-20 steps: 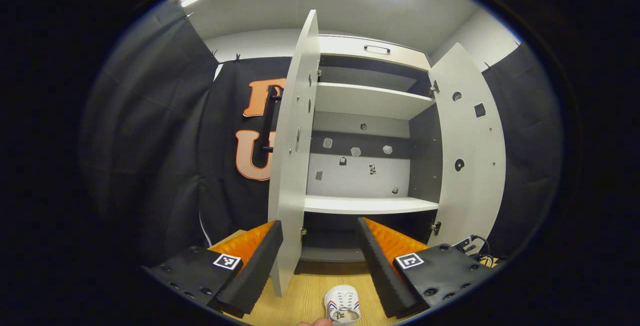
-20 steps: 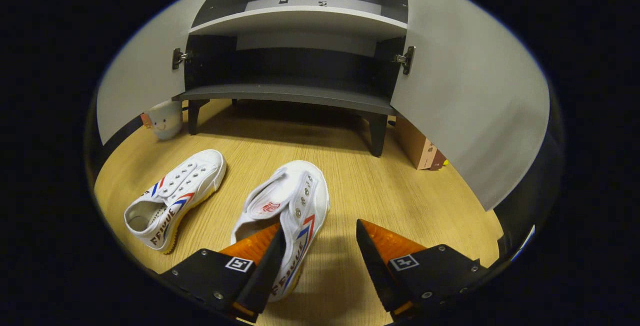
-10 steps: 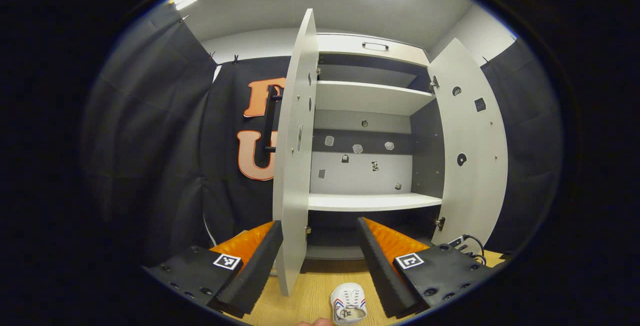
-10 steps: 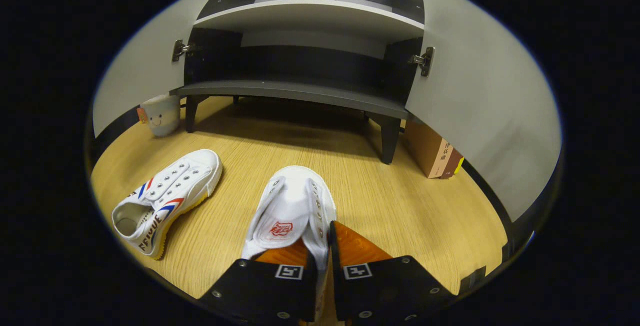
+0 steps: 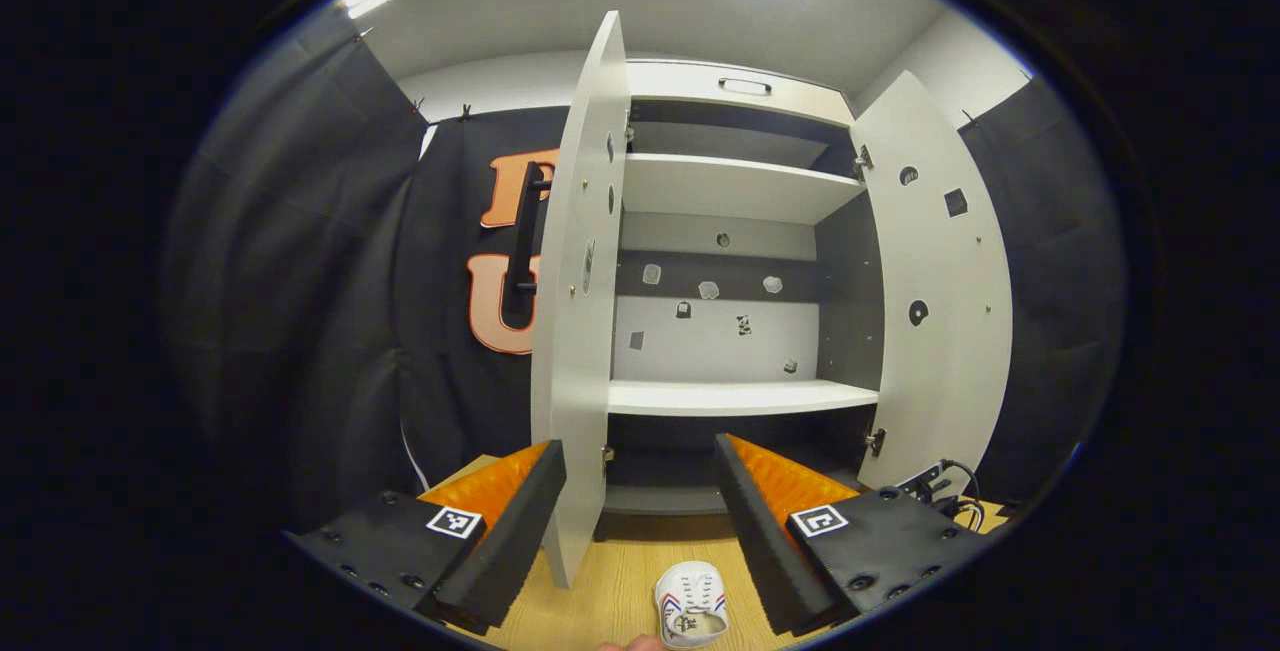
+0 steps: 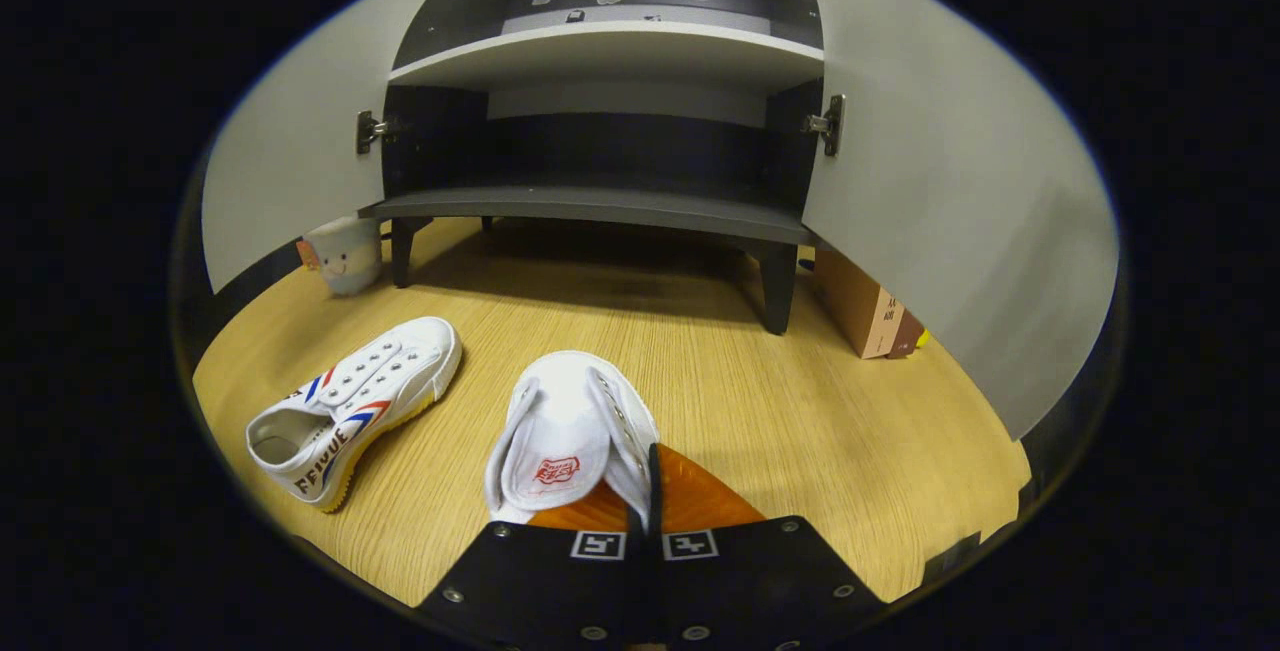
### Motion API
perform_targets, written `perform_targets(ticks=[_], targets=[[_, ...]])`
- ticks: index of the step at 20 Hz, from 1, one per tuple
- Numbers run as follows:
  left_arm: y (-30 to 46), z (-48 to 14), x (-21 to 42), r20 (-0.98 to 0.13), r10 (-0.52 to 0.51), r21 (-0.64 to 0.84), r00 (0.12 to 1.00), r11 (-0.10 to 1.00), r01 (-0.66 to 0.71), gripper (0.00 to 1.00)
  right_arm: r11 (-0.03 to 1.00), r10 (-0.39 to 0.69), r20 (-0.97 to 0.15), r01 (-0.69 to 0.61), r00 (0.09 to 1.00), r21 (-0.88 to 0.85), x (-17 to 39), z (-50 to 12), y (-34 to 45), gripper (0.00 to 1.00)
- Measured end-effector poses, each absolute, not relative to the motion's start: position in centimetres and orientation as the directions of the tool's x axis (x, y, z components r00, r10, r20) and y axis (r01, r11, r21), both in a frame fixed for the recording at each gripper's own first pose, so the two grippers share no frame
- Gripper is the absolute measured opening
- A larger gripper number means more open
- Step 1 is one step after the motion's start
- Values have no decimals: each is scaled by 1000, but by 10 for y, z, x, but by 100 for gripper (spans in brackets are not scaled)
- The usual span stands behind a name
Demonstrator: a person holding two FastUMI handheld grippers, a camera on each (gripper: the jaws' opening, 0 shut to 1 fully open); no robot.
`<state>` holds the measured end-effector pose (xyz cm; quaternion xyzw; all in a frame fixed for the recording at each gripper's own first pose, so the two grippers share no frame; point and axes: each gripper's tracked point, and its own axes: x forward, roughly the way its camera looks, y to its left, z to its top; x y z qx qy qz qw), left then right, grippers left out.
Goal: Grab one shoe with the right hand and put it into the shoe cabinet, grab the other shoe with the left hand and put it into the shoe cabinet; then close the right door with the right hand and the left door with the left hand.
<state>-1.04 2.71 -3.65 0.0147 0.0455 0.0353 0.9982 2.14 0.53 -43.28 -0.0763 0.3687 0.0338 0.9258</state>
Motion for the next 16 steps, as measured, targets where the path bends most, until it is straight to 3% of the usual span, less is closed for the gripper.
perform_targets(ticks=[5,11,16], targets=[[24,-43,-12,-97,70,14,993,997,-69,96,998,56,-621,-61,781,14,27,-365,20,0],[19,-47,-11,-111,38,6,993,999,-38,96,992,123,-459,-124,880,29,49,-233,38,0],[7,-51,-13,-115,20,5,993,1000,-20,96,993,116,-362,-112,925,32,89,-140,44,0]])
